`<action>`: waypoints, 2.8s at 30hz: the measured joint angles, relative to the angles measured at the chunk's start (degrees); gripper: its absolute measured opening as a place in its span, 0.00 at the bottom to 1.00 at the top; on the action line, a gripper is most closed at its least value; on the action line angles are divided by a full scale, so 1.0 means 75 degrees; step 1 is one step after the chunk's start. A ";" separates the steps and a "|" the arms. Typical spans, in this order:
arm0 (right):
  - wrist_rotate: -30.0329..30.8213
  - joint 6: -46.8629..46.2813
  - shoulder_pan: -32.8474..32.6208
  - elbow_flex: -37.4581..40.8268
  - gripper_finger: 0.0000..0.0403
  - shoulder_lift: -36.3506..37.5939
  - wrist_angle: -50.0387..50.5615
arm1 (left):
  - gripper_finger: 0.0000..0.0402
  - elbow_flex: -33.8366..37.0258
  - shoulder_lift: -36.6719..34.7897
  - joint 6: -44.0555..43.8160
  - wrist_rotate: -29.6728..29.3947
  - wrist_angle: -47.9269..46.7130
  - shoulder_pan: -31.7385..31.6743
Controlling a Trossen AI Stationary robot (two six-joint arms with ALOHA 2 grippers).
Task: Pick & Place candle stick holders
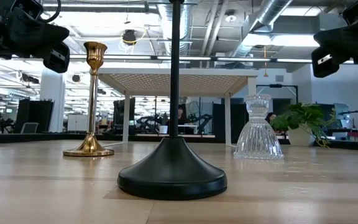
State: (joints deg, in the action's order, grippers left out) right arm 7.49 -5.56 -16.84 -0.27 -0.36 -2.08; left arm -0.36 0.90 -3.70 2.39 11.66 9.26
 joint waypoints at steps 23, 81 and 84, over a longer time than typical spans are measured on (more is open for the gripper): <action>0.0000 0.0001 0.0003 0.0001 0.01 0.0000 -0.0001 | 0.02 0.0000 -0.0003 -0.0003 0.0000 -0.0002 -0.0002; 0.0417 0.0009 0.0006 0.0003 0.01 0.0002 -0.0062 | 0.02 0.0001 -0.0001 0.0000 0.0000 0.0023 0.0000; 0.0417 0.0007 0.0006 0.0003 0.01 0.0001 -0.0062 | 0.02 0.0000 0.0000 0.0000 0.0000 0.0023 -0.0003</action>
State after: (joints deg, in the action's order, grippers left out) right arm 10.61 -5.51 -16.80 -0.25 -0.35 -2.55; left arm -0.36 0.91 -3.70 2.39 11.84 9.24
